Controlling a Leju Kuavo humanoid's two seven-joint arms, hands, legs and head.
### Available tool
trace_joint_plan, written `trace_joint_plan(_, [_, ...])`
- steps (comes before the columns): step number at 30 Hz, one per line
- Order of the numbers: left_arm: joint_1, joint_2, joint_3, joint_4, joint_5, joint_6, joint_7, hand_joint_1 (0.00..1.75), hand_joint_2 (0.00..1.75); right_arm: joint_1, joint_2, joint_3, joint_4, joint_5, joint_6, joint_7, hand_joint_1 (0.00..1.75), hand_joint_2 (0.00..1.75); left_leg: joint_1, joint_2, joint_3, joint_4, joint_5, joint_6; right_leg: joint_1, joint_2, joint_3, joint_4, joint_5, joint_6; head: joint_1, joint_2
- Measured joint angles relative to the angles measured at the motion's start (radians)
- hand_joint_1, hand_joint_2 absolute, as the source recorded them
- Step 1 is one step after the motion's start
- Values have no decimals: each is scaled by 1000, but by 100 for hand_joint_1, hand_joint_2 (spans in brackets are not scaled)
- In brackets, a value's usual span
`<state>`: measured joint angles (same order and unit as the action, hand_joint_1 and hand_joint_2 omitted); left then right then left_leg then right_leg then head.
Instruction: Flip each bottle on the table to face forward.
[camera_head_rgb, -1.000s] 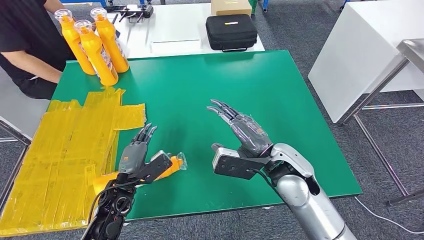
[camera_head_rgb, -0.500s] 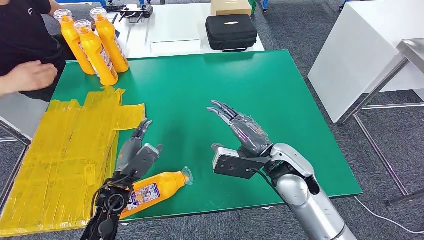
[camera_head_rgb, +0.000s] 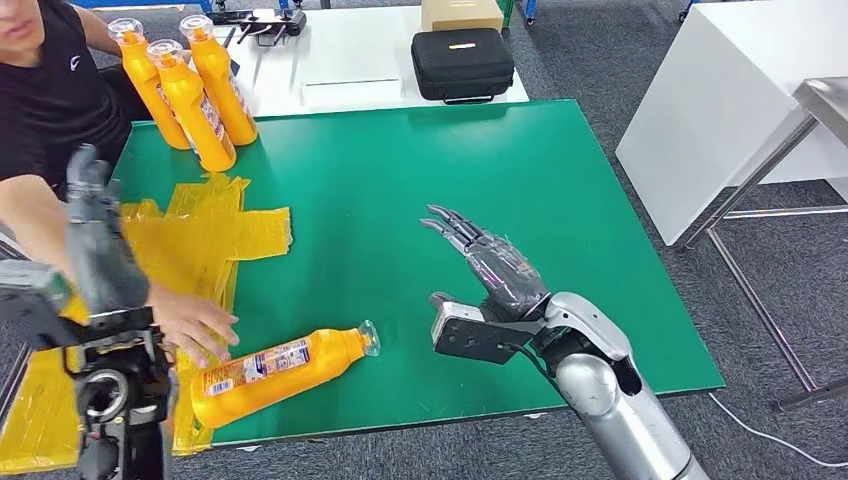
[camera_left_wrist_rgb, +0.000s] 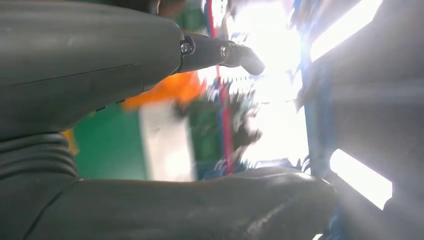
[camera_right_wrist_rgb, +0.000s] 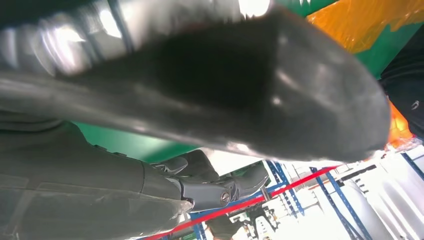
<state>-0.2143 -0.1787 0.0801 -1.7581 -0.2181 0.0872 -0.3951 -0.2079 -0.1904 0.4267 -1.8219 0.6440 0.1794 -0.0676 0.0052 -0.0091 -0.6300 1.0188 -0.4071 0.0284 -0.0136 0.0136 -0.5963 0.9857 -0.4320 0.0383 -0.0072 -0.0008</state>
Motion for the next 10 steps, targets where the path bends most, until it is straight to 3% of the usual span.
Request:
trace_joint_plan(5, [3,30,53,-52,91,-27,-14,0,0,5,-1,0,3,-2,-9,-13,0,0,0,0,0,0,0,0,0,0,0,0,0,0,0,0])
trace_joint_plan(10, [7,103,70,-55,368,-183,18,0,0,16,-17,-3,1,-12,-57,-48,0,0,0,0,0,0,0,0,0,0,0,0,0,0,0,0])
